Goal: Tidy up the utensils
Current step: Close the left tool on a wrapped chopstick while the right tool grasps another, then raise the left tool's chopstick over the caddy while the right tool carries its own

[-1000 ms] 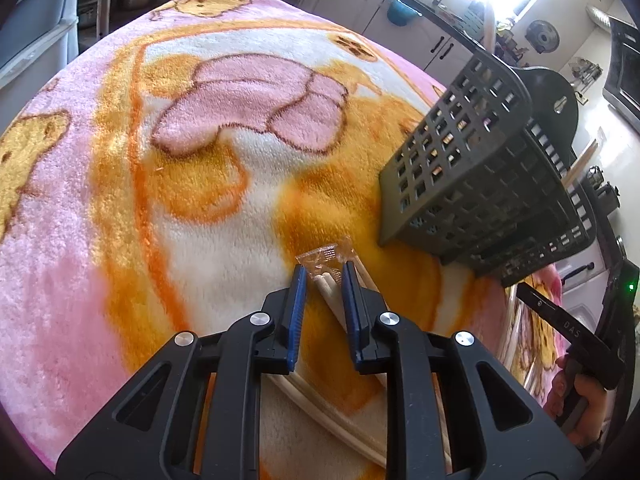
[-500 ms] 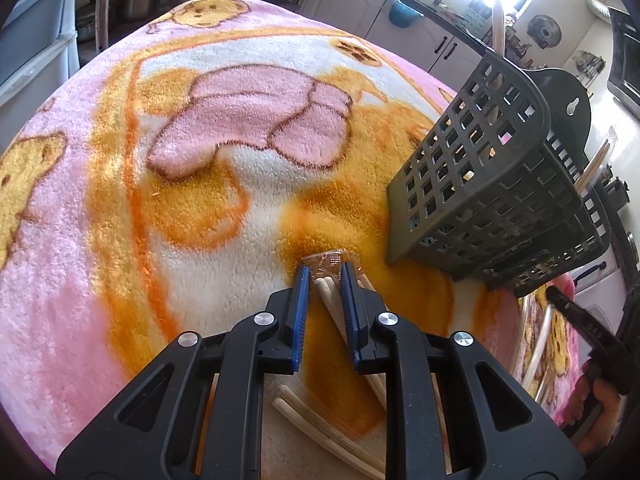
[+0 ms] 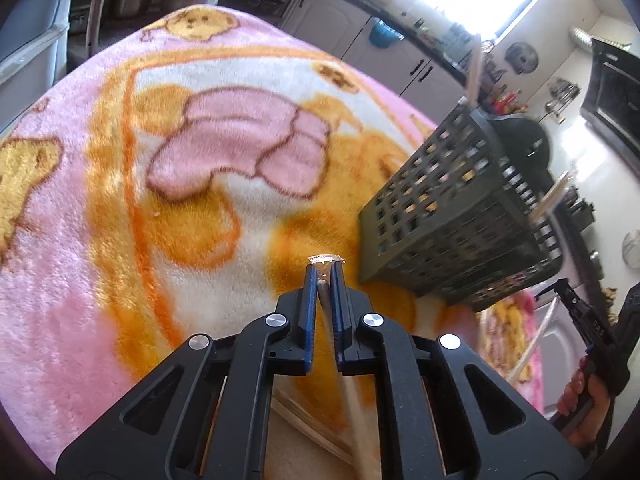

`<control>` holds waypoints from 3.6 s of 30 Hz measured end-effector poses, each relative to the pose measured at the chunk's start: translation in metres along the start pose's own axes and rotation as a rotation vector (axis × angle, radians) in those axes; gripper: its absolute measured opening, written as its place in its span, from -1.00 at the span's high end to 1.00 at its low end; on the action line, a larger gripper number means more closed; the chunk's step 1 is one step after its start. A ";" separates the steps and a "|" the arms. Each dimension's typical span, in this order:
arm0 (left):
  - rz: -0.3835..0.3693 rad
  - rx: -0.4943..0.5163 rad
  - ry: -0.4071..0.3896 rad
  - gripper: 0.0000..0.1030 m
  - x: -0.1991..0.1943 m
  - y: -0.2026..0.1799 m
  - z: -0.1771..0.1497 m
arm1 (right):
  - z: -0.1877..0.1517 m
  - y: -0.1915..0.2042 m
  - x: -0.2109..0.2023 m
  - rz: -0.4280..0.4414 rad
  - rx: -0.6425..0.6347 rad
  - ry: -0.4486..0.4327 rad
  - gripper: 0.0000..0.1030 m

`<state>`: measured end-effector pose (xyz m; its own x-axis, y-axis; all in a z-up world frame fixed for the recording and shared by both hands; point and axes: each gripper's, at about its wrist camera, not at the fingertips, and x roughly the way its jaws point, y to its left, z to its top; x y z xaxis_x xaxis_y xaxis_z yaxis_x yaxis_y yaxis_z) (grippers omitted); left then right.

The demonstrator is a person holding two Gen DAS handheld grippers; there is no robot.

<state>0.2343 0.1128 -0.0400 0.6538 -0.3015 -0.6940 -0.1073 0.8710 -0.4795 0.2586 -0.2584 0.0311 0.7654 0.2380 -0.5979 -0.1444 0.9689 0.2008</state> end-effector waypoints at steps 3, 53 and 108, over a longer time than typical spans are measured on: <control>-0.029 0.009 -0.029 0.94 -0.015 -0.007 0.004 | 0.007 0.004 -0.012 0.019 -0.004 -0.032 0.87; -0.224 0.347 -0.501 0.94 -0.118 -0.205 0.093 | 0.081 0.094 -0.124 0.232 -0.184 -0.316 0.89; -0.083 0.390 -0.684 0.94 -0.037 -0.189 0.066 | 0.105 0.076 -0.040 0.172 -0.103 -0.319 0.88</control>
<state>0.2801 -0.0149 0.1120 0.9771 -0.1760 -0.1195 0.1493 0.9674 -0.2044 0.2824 -0.2014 0.1519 0.8789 0.3809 -0.2873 -0.3380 0.9221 0.1885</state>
